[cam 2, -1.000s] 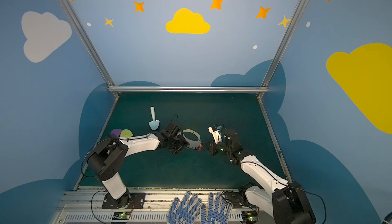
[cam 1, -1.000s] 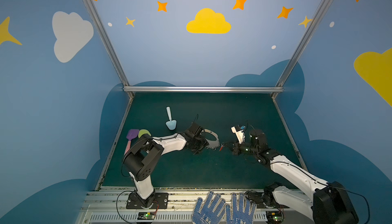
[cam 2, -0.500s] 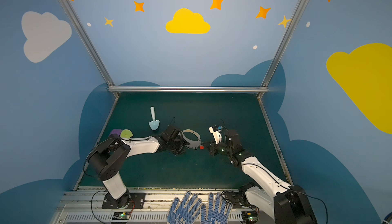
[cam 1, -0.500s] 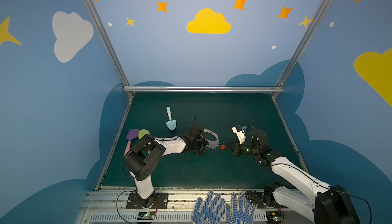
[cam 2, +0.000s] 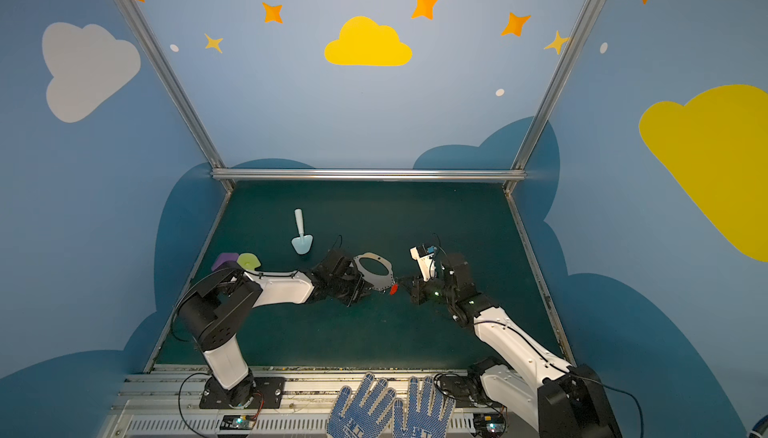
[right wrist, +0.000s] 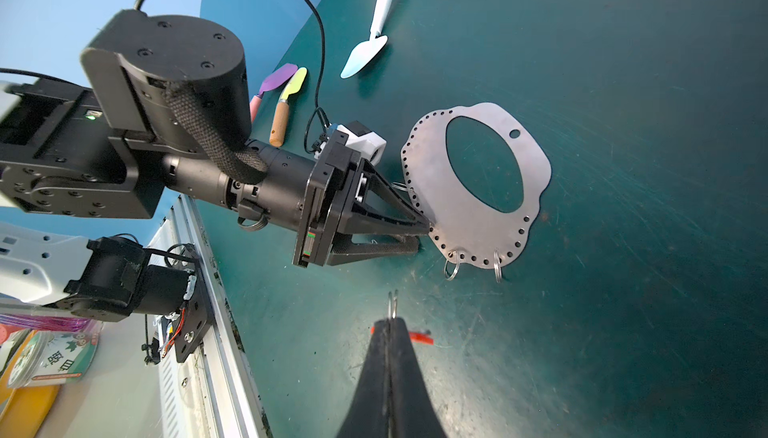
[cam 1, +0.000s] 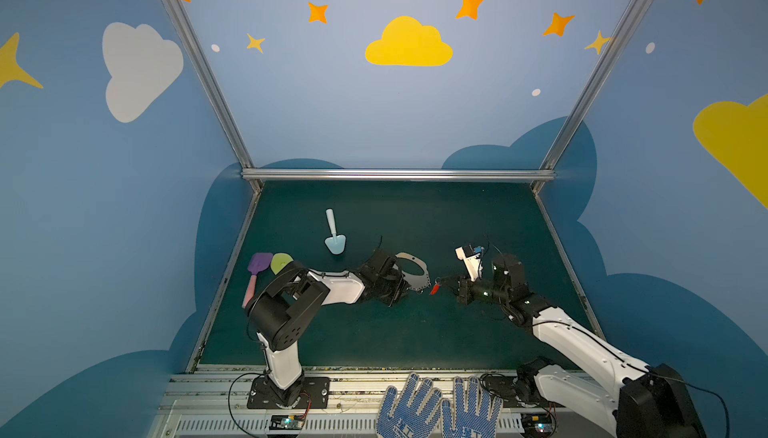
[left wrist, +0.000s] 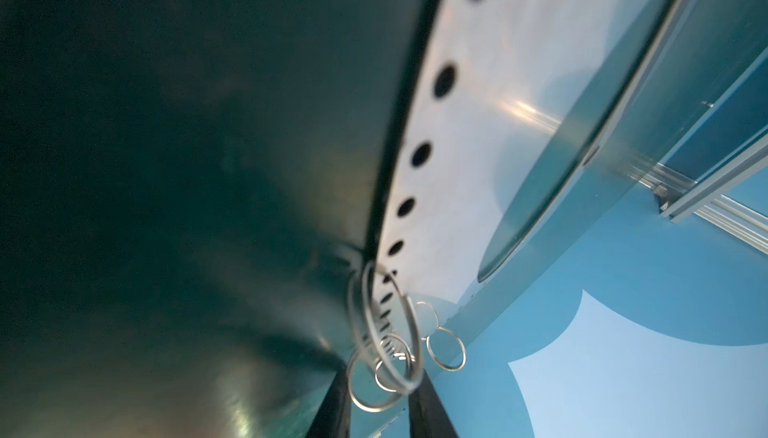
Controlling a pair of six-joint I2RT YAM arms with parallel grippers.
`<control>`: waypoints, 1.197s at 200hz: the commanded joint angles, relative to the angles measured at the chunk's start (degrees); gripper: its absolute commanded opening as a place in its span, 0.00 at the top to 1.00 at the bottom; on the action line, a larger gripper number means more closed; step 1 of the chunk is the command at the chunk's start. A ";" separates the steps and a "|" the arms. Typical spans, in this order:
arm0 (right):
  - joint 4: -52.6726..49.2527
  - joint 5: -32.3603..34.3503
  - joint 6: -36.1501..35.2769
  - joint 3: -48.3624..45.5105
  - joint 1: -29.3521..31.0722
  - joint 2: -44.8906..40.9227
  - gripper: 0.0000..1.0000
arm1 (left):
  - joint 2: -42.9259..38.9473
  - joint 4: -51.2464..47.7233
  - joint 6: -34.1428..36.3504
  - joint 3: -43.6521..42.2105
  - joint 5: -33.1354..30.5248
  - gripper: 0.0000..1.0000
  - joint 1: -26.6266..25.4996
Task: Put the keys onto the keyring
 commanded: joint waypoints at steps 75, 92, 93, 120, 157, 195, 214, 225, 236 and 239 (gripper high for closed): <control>3.09 -1.69 1.05 -1.55 0.42 -0.61 1.00 | -3.93 -12.13 4.95 -1.73 -6.94 0.62 1.73; 3.52 -1.69 1.11 -1.65 0.63 -0.34 1.00 | -4.00 -12.22 5.57 -1.93 -7.20 0.70 2.10; 3.49 -1.65 1.15 -1.69 0.61 -0.30 1.00 | -3.95 -12.18 5.60 -1.91 -7.13 0.70 2.12; 3.81 -1.57 1.21 -1.59 0.85 -0.03 1.00 | -2.71 -10.57 5.80 -1.80 -5.83 0.71 2.22; 3.55 -1.17 1.15 -1.54 0.92 -0.16 1.00 | -2.02 -7.91 2.68 -2.05 -3.24 0.63 1.08; 4.34 -0.88 1.45 -1.90 0.94 -0.04 1.00 | -1.64 -5.34 -0.40 -2.91 -2.26 0.66 0.83; 4.10 -0.72 1.42 -1.91 0.95 -0.02 1.00 | -0.97 -2.79 -1.99 -3.25 -0.94 0.68 0.84; 3.95 -0.66 1.43 -1.98 0.94 -0.29 1.00 | -1.09 -2.94 -1.90 -2.83 -1.02 0.68 0.71; 3.90 -0.51 1.43 -2.09 0.92 -0.51 1.00 | -1.28 -4.07 -1.47 -2.59 -1.79 0.69 0.80; 3.86 -0.47 1.39 -2.09 0.98 -0.59 1.00 | -1.41 -4.40 -1.36 -2.44 -1.99 0.69 0.84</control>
